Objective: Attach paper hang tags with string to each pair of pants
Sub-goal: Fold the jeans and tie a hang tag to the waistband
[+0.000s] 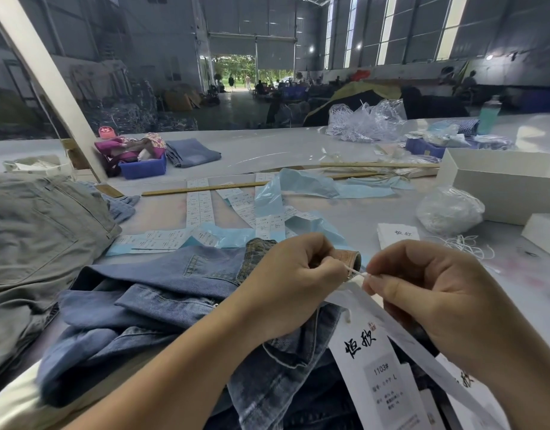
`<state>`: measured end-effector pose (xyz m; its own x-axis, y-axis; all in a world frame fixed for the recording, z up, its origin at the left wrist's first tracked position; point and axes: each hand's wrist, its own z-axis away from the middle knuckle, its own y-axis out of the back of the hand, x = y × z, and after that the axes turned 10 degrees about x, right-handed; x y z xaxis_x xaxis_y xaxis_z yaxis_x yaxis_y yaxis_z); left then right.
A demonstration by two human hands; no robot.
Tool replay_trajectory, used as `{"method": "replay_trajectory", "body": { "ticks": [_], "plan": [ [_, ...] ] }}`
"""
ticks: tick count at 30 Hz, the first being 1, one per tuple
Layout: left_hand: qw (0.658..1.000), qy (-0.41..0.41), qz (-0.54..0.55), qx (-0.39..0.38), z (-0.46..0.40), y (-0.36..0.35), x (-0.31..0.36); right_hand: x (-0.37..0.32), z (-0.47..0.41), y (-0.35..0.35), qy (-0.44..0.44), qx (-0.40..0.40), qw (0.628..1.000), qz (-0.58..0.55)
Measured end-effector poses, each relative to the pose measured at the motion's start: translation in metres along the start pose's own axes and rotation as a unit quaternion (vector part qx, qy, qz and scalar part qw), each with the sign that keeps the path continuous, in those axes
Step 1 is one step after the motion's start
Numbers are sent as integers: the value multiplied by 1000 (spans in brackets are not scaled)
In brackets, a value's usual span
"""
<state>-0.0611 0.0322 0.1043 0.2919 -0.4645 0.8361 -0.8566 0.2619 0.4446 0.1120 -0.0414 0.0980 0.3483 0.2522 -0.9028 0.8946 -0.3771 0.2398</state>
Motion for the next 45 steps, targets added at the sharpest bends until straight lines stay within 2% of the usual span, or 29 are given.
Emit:
{"method": "replay_trajectory", "body": {
  "ticks": [7,11,16,21,28,35,42,45],
  "plan": [
    [999,11,31,-10,3,6,-2,-10,0,-6,-2,-38,991,-130],
    [998,-5,59,6,6,12,-4,-12,-2,-13,24,-59,988,-144],
    [988,-14,147,44,7,18,-1,-9,-4,-16,15,-63,982,-179],
    [995,-58,78,34,12,15,6,-10,-4,-21,32,-44,981,-186],
    [997,-64,35,6,16,13,3,-10,-3,-20,31,-27,980,-197],
    [997,-74,-17,17,18,11,3,-5,-3,-19,31,-34,983,-180],
    [996,-83,-36,15,19,10,2,-1,-1,-19,36,-33,987,-151],
    [997,-81,-17,7,20,9,3,-2,0,-19,20,-30,983,-180]
  ]
}}
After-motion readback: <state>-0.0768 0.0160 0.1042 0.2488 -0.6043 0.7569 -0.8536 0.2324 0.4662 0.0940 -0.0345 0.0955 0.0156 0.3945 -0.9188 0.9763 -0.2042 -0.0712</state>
